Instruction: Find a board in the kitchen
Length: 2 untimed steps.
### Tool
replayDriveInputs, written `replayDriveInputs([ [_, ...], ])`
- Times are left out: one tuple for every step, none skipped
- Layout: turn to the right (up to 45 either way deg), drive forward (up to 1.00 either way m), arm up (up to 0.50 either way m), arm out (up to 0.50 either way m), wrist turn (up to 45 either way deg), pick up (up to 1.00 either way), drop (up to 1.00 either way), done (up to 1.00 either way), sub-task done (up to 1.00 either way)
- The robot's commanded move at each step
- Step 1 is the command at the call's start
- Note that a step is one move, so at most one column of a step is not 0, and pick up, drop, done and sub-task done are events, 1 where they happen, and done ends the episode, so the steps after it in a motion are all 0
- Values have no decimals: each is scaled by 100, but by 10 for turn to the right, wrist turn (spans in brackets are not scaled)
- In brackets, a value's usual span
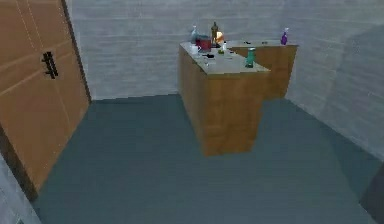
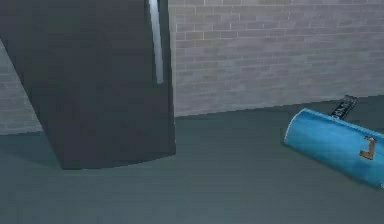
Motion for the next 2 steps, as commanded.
replayDriveInputs([
  [-90,0,0,0,0,0,0,0,0],
  [0,100,0,0,0,0,0,0,0],
])
